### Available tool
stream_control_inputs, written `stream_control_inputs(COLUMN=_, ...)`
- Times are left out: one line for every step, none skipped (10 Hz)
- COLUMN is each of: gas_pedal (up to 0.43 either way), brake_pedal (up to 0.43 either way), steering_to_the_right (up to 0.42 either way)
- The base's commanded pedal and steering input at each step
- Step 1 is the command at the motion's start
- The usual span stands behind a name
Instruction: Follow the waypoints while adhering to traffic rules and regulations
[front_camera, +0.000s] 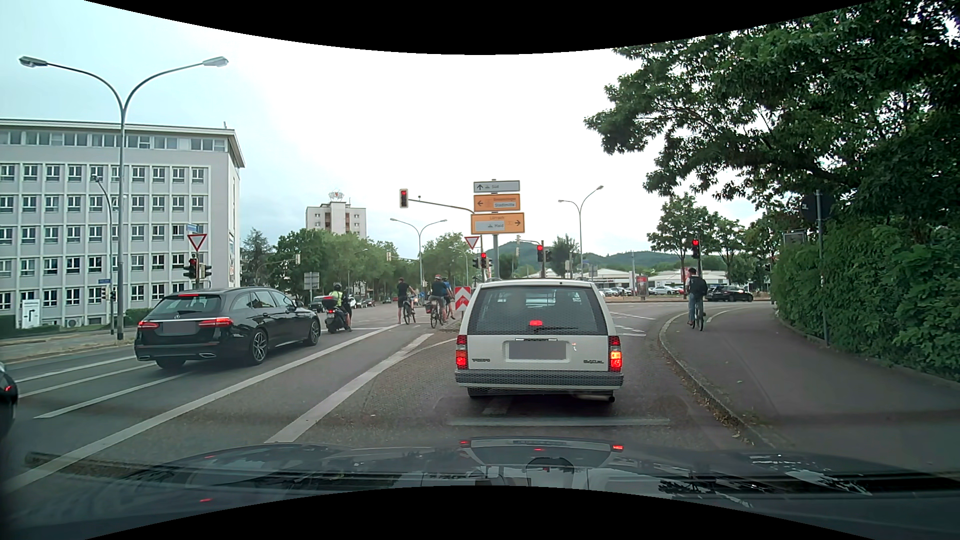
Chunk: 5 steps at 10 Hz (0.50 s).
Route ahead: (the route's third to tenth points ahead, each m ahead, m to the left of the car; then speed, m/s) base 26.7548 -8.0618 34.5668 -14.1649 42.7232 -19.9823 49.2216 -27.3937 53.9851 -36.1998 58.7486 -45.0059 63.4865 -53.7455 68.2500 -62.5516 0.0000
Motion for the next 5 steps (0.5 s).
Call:
stream_control_inputs(gas_pedal=0.000, brake_pedal=0.226, steering_to_the_right=0.062)
stream_control_inputs(gas_pedal=0.000, brake_pedal=0.226, steering_to_the_right=0.062)
stream_control_inputs(gas_pedal=0.000, brake_pedal=0.226, steering_to_the_right=0.062)
stream_control_inputs(gas_pedal=0.000, brake_pedal=0.226, steering_to_the_right=0.062)
stream_control_inputs(gas_pedal=0.000, brake_pedal=0.226, steering_to_the_right=0.062)
